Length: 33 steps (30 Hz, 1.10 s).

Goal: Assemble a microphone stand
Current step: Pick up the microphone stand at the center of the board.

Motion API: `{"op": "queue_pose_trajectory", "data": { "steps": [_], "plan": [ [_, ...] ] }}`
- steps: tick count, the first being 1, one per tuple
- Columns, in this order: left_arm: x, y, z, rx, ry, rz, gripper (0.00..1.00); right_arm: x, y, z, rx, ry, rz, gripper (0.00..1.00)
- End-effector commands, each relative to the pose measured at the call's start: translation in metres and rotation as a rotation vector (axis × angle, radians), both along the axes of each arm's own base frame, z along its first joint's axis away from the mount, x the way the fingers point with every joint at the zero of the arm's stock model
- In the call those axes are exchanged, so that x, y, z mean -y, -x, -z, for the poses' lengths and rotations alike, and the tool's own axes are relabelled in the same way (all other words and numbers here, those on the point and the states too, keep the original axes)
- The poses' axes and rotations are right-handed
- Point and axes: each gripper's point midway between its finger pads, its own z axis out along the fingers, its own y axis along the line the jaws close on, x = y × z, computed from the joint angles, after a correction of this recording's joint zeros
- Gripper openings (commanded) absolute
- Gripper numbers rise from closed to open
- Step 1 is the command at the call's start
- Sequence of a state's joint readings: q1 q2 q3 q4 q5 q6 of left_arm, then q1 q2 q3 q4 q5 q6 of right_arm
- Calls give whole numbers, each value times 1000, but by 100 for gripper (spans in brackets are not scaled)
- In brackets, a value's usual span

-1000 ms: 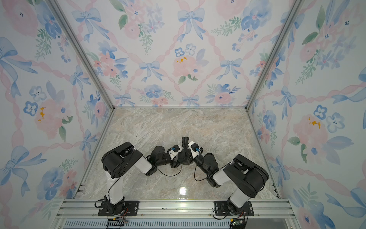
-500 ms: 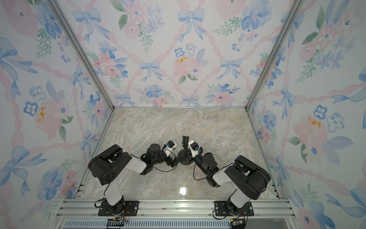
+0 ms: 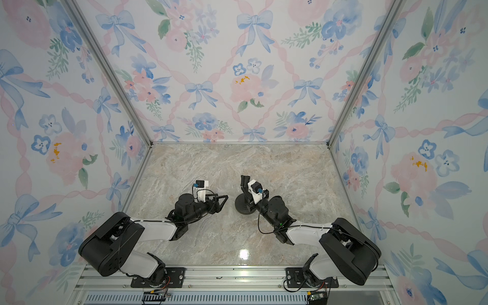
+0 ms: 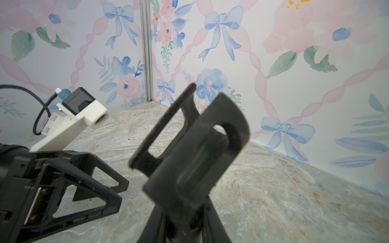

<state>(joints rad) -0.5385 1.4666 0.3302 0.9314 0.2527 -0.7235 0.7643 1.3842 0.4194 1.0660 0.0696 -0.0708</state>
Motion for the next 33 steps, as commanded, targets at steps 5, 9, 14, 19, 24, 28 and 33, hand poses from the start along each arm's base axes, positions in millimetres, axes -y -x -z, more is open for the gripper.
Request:
{"op": "queue_pose_trajectory", "data": {
  "steps": [5,9,14,19,24,28,33],
  "plan": [
    [22,14,0,-282,234,70,81,-18,10,-45,76,-65,-59,0],
    [32,15,4,-375,285,104,79,-24,15,-58,90,-88,-82,0],
    [19,9,10,-402,300,29,76,-26,21,-69,106,-97,-96,0],
    [21,11,11,-459,335,51,73,-27,23,-80,119,-115,-105,0],
    [27,10,-1,-468,377,76,66,-30,25,-89,133,-135,-116,0],
    [33,10,-7,-496,408,105,60,-33,27,-96,142,-147,-125,0],
    [34,9,-12,-493,431,117,56,-34,28,-102,150,-166,-129,0]
  ]
}}
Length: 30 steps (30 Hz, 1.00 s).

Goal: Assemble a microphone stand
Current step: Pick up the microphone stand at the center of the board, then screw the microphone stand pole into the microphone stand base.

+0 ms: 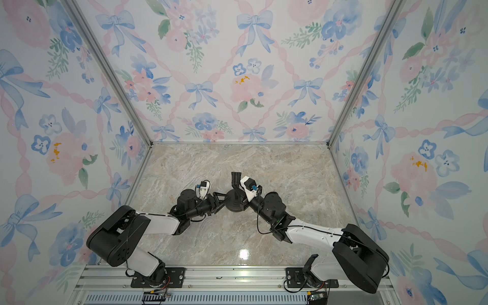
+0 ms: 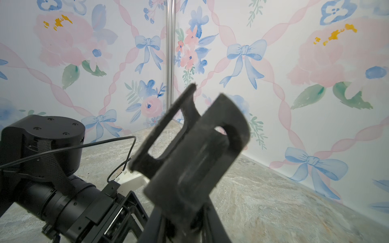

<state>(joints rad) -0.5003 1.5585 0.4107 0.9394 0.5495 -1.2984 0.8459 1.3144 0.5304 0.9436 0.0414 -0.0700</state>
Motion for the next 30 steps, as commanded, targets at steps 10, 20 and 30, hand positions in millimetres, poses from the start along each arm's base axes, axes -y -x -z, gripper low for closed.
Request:
{"op": "queue_pose_trajectory", "data": {
  "steps": [10,20,30],
  "plan": [
    [9,1,-15,-25,113,50,46,-4,8,-57,105,-154,-28,0],
    [10,2,-21,-1,129,68,25,-7,8,-57,100,-165,-40,0],
    [8,0,-31,54,136,67,6,-6,9,-52,83,-167,-38,1]
  ]
}}
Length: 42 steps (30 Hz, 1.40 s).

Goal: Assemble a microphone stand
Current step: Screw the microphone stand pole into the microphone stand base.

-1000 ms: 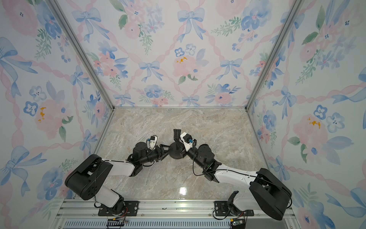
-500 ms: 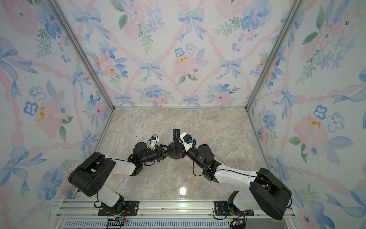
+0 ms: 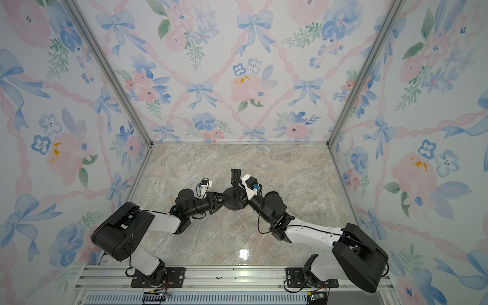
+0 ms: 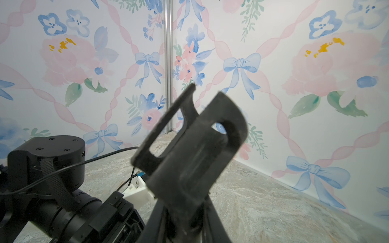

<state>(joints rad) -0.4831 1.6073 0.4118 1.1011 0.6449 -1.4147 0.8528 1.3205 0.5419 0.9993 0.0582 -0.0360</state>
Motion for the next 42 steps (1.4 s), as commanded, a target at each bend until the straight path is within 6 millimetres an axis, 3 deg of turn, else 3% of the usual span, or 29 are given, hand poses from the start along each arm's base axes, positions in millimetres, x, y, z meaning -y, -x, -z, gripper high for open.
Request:
{"op": "queue_pose_trajectory", "data": {
  "steps": [1,3,15,26,38,42],
  "plan": [
    [-1,-2,-12,70,11,5,4,-5,10,-36,70,-99,-42,1],
    [-3,-2,-13,88,13,-1,0,-3,11,-37,69,-101,-42,3],
    [-10,3,-33,151,116,-9,0,2,15,-42,74,-125,-46,13],
    [-12,3,-27,133,117,-16,0,3,17,-43,75,-111,-51,25],
    [-13,2,-23,120,114,-22,0,6,20,-43,84,-98,-45,44],
    [-13,3,-22,120,112,-18,0,8,27,-37,93,-62,-75,57]
  ]
}}
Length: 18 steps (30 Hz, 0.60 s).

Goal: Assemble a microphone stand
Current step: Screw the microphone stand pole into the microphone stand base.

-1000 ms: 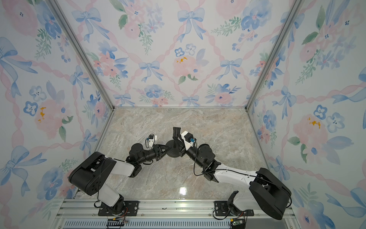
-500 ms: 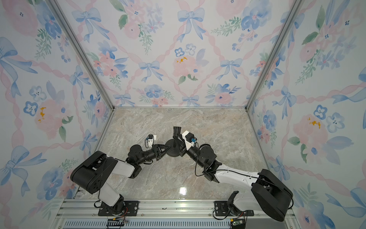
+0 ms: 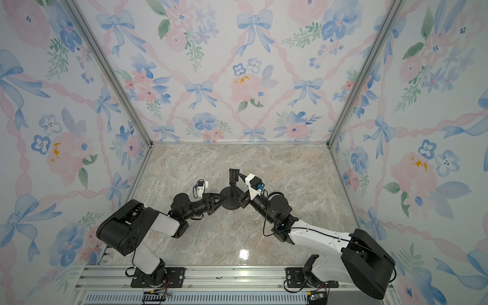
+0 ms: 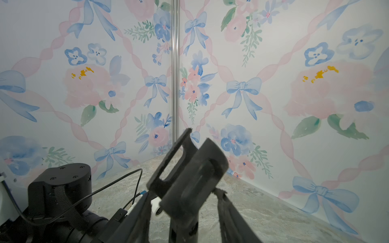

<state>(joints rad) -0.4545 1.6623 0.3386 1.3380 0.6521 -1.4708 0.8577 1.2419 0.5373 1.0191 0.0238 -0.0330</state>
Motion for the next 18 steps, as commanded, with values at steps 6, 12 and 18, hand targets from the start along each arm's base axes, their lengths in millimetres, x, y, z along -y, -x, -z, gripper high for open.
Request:
{"op": "queue_pose_trajectory", "data": {
  "steps": [6,12,18],
  "plan": [
    [-5,2,-13,73,25,3,0,21,36,44,-75,273,-358,66],
    [-17,-7,7,72,-35,-63,0,58,63,82,-90,761,-401,70],
    [-25,-9,24,79,-96,-111,0,76,40,56,18,989,-285,77]
  ]
}}
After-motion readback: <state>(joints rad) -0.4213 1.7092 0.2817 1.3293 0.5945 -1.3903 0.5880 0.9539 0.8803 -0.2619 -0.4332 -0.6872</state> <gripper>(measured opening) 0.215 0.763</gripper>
